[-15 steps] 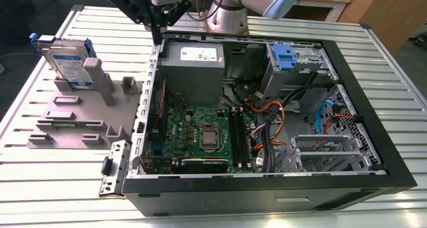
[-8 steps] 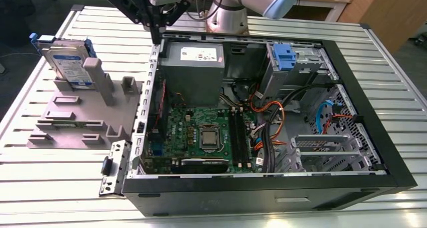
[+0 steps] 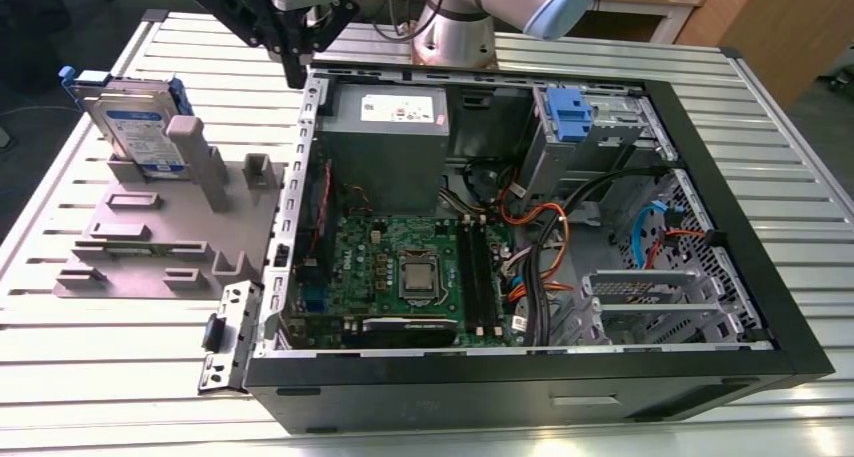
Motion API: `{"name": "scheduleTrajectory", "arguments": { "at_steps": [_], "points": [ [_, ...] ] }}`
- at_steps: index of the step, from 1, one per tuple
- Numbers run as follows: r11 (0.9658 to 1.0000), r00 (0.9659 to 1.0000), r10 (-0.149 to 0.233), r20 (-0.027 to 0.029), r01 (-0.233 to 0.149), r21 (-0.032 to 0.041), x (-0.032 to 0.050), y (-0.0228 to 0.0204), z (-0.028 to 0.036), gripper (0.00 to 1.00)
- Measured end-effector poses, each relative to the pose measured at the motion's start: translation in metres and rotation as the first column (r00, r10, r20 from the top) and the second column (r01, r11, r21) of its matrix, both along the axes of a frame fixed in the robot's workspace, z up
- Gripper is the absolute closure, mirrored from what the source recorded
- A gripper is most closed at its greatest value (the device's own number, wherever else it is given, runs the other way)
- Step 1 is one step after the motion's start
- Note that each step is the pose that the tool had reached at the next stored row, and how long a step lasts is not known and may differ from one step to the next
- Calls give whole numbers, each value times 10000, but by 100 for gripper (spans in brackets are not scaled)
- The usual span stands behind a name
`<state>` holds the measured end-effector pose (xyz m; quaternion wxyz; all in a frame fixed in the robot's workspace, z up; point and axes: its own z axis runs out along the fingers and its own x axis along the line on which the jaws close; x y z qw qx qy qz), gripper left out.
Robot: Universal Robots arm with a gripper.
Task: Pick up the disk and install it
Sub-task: 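Reach for the disk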
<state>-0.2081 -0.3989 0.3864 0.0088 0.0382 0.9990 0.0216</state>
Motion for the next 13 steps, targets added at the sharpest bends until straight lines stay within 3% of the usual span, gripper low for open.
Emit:
{"name": "scheduleTrajectory", "arguments": {
  "at_steps": [13],
  "points": [
    [10000, 10000, 0, 0, 0, 0, -35, 0, 0, 89]
  ]
}}
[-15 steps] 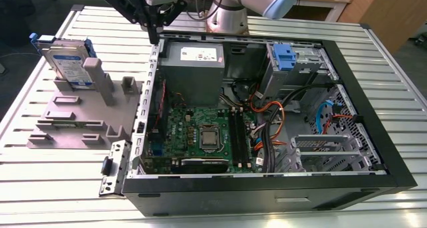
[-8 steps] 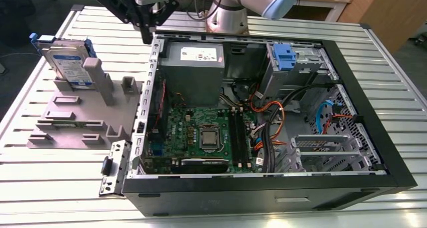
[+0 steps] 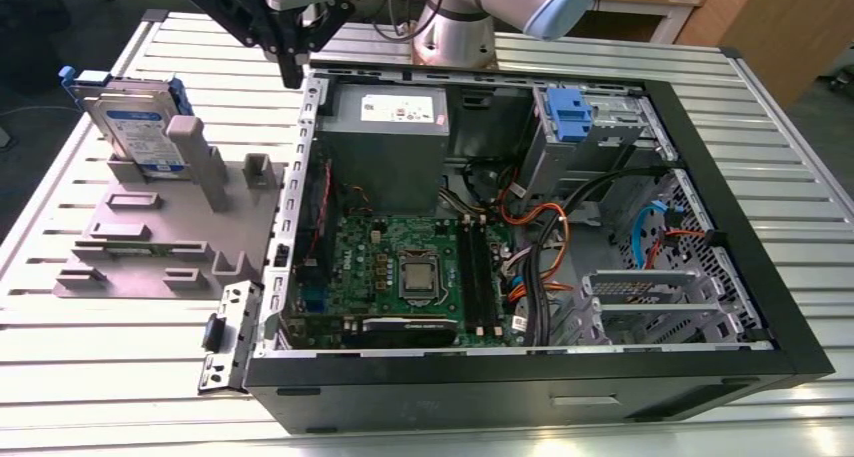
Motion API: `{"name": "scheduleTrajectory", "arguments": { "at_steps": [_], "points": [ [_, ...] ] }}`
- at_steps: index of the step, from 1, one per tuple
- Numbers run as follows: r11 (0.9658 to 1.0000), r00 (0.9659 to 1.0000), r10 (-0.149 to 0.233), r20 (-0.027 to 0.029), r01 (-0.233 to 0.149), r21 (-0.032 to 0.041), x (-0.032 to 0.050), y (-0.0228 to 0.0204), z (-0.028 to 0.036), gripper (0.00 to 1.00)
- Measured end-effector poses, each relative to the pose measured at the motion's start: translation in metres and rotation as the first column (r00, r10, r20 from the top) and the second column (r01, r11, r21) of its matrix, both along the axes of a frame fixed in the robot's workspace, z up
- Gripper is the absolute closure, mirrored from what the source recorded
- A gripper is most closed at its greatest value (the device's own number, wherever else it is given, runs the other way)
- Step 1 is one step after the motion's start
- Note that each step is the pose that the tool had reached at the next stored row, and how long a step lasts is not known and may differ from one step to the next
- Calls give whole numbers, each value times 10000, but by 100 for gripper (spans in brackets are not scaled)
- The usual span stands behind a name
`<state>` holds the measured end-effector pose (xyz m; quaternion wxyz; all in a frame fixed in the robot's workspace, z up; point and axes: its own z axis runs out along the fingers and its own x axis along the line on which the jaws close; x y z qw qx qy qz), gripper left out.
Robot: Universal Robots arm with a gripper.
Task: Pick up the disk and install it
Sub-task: 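Reach for the disk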
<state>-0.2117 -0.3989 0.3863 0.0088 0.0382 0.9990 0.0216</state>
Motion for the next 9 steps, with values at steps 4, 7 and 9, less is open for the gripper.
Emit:
{"name": "scheduleTrajectory", "arguments": {
  "at_steps": [4, 7, 9],
  "points": [
    [10000, 10000, 1, 0, -1, 0, -11, 0, 0, 89],
    [10000, 10000, 0, 0, 0, 0, -17, 0, 0, 89],
    [10000, 10000, 1, 0, -1, 0, -19, 0, 0, 89]
  ]
}}
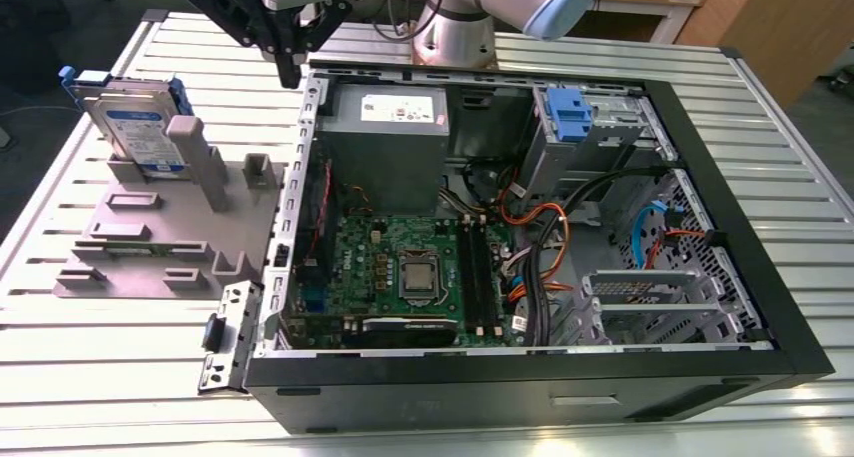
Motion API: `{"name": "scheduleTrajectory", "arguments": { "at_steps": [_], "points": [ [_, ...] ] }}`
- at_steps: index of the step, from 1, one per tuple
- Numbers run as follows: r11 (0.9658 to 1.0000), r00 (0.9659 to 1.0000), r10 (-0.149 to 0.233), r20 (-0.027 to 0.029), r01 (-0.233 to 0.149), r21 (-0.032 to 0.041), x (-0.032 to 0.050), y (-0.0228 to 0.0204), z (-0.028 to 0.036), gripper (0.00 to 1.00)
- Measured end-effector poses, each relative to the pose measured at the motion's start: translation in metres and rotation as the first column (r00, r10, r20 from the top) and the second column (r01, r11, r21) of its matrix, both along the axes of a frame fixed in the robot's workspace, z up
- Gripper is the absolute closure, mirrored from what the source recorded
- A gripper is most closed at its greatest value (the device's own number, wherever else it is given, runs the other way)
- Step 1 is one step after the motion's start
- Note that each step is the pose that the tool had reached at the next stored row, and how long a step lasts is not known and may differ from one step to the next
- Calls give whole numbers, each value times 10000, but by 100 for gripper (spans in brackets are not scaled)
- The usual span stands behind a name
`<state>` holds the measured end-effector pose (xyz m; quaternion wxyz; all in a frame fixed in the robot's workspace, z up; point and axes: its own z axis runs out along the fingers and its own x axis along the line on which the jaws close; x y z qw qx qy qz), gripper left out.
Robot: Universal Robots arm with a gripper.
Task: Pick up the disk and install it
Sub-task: 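Reach for the disk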
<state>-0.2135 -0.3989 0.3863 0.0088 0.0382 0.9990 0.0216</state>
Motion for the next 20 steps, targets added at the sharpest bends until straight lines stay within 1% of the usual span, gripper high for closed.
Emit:
{"name": "scheduleTrajectory", "arguments": {
  "at_steps": [7, 14, 20],
  "points": [
    [10000, 10000, -1, -1, 1, 0, -4, 0, 0, 89],
    [10000, 10000, 0, 0, 0, 0, -67, 0, 0, 89],
    [10000, 10000, 0, -1, 0, 1, -86, 0, -2, 89]
  ]
}}
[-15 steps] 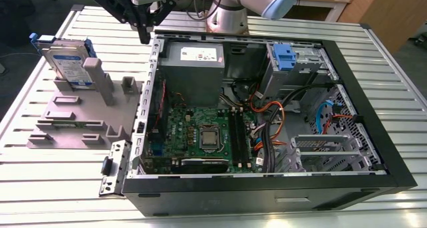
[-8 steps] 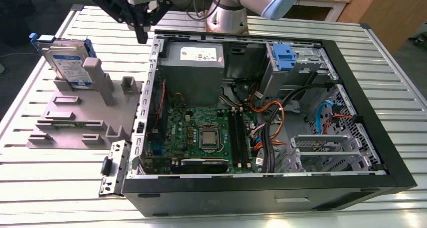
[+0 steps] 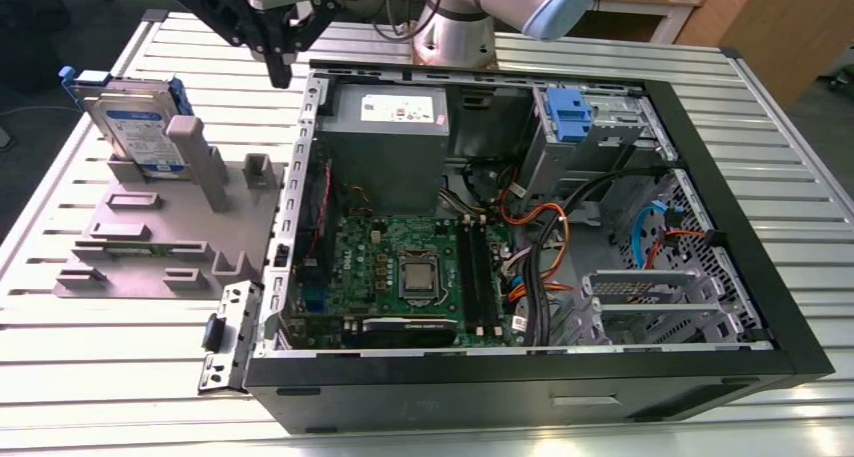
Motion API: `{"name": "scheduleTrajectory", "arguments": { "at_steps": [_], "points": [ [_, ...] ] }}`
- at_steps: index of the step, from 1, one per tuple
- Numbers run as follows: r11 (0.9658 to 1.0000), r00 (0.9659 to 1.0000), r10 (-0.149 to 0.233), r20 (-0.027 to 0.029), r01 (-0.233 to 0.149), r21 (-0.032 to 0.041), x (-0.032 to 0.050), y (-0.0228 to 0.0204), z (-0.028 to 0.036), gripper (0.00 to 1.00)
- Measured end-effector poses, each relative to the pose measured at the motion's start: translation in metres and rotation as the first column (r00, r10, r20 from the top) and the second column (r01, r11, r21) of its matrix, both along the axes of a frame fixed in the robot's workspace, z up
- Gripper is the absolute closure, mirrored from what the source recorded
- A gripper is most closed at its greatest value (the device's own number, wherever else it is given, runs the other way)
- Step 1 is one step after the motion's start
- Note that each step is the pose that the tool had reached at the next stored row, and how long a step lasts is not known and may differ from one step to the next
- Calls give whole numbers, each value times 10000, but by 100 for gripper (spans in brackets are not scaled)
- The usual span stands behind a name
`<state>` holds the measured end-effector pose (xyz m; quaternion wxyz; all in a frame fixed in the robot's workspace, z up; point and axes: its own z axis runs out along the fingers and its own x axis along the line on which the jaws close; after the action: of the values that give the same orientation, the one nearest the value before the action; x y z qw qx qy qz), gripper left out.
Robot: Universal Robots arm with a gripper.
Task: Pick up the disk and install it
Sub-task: 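Reach for the disk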
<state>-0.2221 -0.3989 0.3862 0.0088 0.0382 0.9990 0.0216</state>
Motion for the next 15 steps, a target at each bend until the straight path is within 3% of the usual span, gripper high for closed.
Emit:
{"name": "scheduleTrajectory", "arguments": {
  "at_steps": [3, 4, 15],
  "points": [
    [10000, 10000, 0, -4, 0, -1, -7, 0, 0, 89],
    [10000, 10000, 0, -39, 0, -1, -29, 0, -11, 89],
    [10000, 10000, 0, -43, 0, -1, -77, 0, -13, 89]
  ]
}}
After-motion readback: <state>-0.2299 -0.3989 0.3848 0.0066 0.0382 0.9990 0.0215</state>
